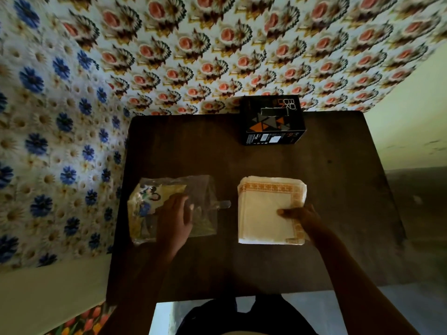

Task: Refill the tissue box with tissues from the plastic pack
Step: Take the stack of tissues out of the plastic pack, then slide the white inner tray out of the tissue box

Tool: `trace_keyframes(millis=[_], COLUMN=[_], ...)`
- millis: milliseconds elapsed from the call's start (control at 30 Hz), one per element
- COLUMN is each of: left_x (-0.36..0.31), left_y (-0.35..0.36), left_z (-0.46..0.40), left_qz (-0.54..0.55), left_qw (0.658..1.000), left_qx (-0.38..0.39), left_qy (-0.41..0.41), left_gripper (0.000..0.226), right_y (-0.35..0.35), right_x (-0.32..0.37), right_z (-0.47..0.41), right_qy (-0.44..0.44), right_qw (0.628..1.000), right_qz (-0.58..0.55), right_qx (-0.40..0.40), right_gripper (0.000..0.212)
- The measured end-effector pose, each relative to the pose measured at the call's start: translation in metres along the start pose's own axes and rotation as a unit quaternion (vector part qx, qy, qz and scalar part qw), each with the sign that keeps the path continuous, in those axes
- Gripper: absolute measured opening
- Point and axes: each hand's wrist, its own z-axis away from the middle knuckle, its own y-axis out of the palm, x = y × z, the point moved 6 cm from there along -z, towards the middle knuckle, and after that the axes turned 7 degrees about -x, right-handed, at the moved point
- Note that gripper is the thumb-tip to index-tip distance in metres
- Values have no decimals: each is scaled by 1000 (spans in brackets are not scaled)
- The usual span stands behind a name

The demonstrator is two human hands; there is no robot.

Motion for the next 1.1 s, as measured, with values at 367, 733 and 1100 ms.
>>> trace_keyframes(millis=[367, 733, 1100], left_x=[-5, -103, -200], left_y=[37, 51, 64], left_z=[5, 32, -86], left_qz=[-53, 72, 111], left_qw=[992, 997, 992], left_qx=[62, -7, -55], left_qy=[-95, -13, -24], left_gripper=[77, 40, 48], right_y=[-27, -35, -73], right_x=[-16, 2, 94], right_z=[-33, -33, -100], right_qy=[40, -66, -149], right_qw=[993, 943, 967], right_qz=[100, 323, 193], right_qx=[42, -37, -79], right_gripper=[27, 60, 16])
